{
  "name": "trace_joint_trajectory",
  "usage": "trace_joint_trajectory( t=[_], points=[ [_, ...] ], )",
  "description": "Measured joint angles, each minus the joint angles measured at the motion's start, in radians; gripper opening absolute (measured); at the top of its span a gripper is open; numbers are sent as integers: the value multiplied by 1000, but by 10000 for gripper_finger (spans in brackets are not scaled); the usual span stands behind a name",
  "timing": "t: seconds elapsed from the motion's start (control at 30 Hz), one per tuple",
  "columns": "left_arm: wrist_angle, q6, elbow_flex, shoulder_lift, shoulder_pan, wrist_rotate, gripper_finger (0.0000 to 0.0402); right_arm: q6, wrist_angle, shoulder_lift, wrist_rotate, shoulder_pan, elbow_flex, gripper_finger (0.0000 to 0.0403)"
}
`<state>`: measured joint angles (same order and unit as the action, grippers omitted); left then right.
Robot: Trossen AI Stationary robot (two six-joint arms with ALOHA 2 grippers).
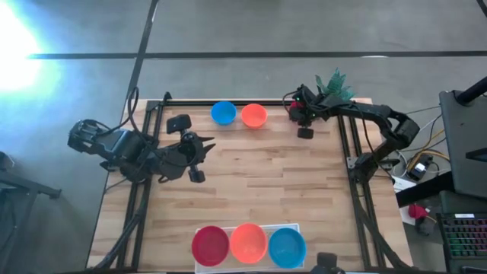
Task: Pick & Place Mini bowls
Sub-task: Stack the red bowl on top of the other red bowl on the shelf
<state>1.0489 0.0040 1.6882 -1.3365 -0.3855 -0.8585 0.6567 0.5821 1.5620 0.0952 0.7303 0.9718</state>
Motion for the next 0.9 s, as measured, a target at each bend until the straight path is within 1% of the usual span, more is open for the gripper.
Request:
trace_joint_trajectory(
  t=[0.07,0.1,0.8,0.9],
  points=[
    [0,0,0,0,3,0,71,3,9,0,-40,0,6,47],
    [0,0,0,0,3,0,71,5,10,0,-44,0,6,47],
    [0,-2,0,0,11,0,71,-26,12,5,-47,30,-30,47],
    [0,-1,0,0,11,0,71,-26,9,5,-25,31,-33,47]
  ],
)
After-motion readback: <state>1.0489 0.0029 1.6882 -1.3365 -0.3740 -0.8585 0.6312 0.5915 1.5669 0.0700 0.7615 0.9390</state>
